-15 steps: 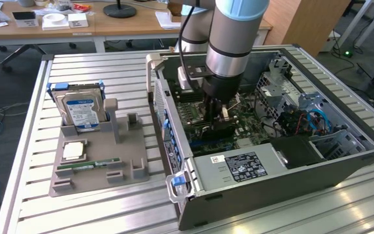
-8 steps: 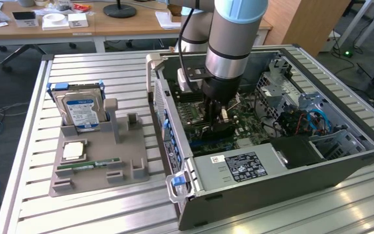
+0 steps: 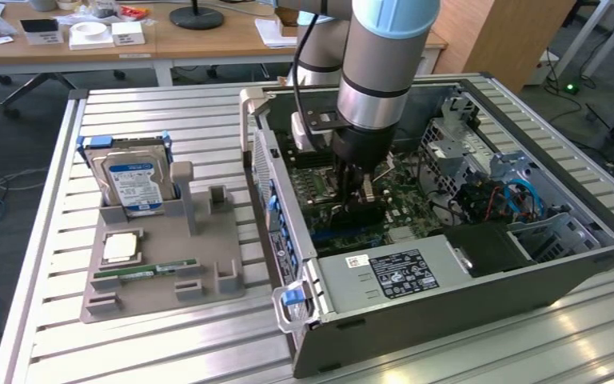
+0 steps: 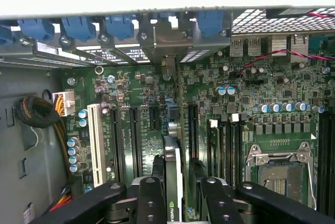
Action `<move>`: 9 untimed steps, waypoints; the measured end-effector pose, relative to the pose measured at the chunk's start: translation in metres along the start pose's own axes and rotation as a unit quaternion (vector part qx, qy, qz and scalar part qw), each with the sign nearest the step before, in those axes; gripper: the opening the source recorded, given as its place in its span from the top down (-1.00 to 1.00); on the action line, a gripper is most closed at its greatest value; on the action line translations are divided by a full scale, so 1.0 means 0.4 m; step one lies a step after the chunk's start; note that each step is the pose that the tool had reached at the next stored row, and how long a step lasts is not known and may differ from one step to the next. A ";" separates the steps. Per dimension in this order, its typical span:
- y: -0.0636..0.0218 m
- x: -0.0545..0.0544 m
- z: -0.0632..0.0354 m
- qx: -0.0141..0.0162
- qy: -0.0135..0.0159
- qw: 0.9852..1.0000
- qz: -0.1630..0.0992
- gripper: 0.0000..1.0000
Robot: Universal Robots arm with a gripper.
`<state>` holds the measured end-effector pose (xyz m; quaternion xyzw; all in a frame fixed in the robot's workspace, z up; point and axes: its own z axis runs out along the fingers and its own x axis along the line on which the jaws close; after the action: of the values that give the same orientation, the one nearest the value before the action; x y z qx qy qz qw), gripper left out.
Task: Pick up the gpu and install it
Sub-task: 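Insert the gpu into the slot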
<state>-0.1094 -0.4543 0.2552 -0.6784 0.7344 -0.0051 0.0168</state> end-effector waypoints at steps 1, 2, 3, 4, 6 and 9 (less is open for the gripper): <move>0.000 0.000 0.000 0.000 0.000 1.000 0.000 0.36; 0.000 0.000 0.000 0.000 0.000 1.000 0.000 0.36; 0.000 0.000 0.000 0.000 0.000 1.000 0.000 0.36; 0.000 0.000 0.000 0.000 0.000 1.000 0.000 0.36; 0.000 0.000 0.000 0.000 0.000 1.000 0.000 0.36; 0.000 0.000 0.000 0.000 0.000 1.000 0.000 0.36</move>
<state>-0.1094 -0.4542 0.2551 -0.6784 0.7345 -0.0051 0.0169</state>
